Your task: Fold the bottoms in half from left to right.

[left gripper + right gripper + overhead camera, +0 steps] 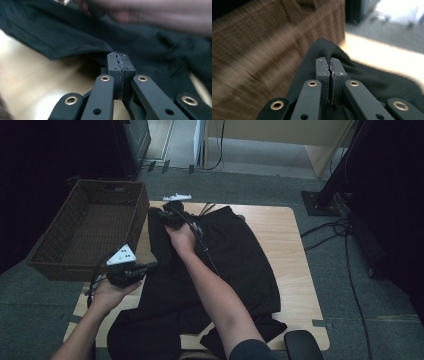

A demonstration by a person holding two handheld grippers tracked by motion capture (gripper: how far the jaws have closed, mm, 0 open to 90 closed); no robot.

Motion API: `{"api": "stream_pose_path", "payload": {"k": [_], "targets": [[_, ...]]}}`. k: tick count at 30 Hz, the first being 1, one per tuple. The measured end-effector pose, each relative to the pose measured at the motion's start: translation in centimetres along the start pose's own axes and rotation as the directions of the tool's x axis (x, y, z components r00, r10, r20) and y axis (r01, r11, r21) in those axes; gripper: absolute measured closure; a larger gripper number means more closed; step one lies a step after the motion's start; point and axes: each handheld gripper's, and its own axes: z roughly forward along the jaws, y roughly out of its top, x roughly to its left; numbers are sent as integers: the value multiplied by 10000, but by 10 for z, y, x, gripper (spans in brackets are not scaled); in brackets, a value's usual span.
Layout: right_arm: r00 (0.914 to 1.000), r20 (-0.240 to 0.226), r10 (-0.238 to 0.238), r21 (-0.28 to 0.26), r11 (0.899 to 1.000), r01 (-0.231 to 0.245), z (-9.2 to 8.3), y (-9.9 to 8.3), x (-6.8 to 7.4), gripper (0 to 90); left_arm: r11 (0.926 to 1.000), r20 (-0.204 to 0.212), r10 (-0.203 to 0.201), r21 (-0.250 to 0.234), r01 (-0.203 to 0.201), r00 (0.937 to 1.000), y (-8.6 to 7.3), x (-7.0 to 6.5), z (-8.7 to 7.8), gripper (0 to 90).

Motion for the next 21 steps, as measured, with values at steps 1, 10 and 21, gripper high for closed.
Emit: {"api": "stream_pose_path", "payload": {"k": [1,10,21], "targets": [[9999,-156,-24,-331,9994,19,-6,8,2,878,9999,-31,152,-15,-152,9999,4,-3,1,900],[9997,-67,231,-627,9978,-235,-63,26,-48,876,9984,786,558,78,-566,9953,34,-35,53,900],[9772,1670,1314,-433,9911,-1259,-128,-23,-160,841,9974,1633,352,560,-449,9859,49,-66,141,895]]}}
